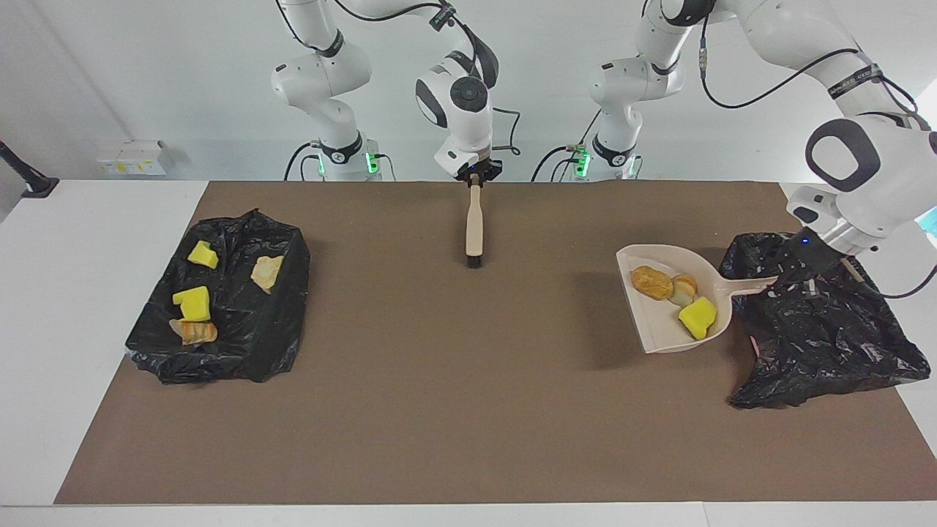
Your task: Sweep and dump trash in bin
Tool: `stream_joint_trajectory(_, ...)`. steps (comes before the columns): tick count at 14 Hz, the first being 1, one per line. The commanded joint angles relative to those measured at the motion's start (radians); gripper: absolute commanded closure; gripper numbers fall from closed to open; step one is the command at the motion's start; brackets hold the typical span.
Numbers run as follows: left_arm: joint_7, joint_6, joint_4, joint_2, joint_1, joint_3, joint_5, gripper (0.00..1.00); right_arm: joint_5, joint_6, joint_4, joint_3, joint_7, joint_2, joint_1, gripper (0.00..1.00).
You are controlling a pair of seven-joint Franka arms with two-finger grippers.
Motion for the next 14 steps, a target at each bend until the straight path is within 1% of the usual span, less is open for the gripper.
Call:
stream_joint_trajectory(1, 0.094, -0.039, 0.049, 0.015, 0.094, -0.009, 0.016, 1.0, -0.017, 0.027, -0.008, -0.004, -0.028, 0.005, 0.003, 1.0)
stream_joint_trajectory(2, 0.152, -0.063, 0.081, 0.022, 0.138, -0.008, 0.016, 1.0, -0.019, 0.027, -0.007, -0.004, -0.028, 0.007, 0.003, 1.0)
stream_joint_trajectory(3, 0.198, -0.1, 0.121, 0.047, 0.181, -0.008, 0.031, 1.0, -0.019, 0.027, -0.005, -0.004, -0.03, 0.008, 0.002, 0.85)
stream_joint_trajectory(4, 0.224, -0.127, 0.165, 0.062, 0.214, -0.009, 0.06, 1.0, -0.019, 0.027, -0.004, -0.004, -0.031, 0.013, 0.0, 0.49)
stream_joint_trajectory(5, 0.257, -0.135, 0.201, 0.08, 0.252, -0.009, 0.08, 1.0, -0.02, 0.024, 0.004, -0.005, -0.03, 0.016, 0.0, 0.22)
stream_joint_trajectory(6, 0.289, -0.123, 0.216, 0.087, 0.278, -0.009, 0.088, 1.0, -0.02, 0.025, 0.012, -0.005, -0.03, 0.016, 0.0, 0.0)
stream_joint_trajectory(8, 0.291, -0.073, 0.225, 0.091, 0.317, -0.005, 0.119, 1.0, -0.022, 0.019, 0.042, -0.01, -0.036, 0.013, -0.012, 0.0)
stream_joint_trajectory(10, 0.283, -0.011, 0.228, 0.094, 0.326, -0.003, 0.163, 1.0, -0.03, 0.013, 0.073, -0.013, -0.066, 0.007, -0.047, 0.0)
stream_joint_trajectory(12, 0.213, 0.026, 0.232, 0.094, 0.328, 0.007, 0.209, 1.0, -0.045, -0.008, 0.096, -0.013, -0.13, -0.002, -0.127, 0.0)
stream_joint_trajectory(14, 0.199, 0.087, 0.232, 0.084, 0.308, 0.009, 0.294, 1.0, -0.053, -0.057, 0.124, -0.015, -0.23, -0.03, -0.219, 0.0)
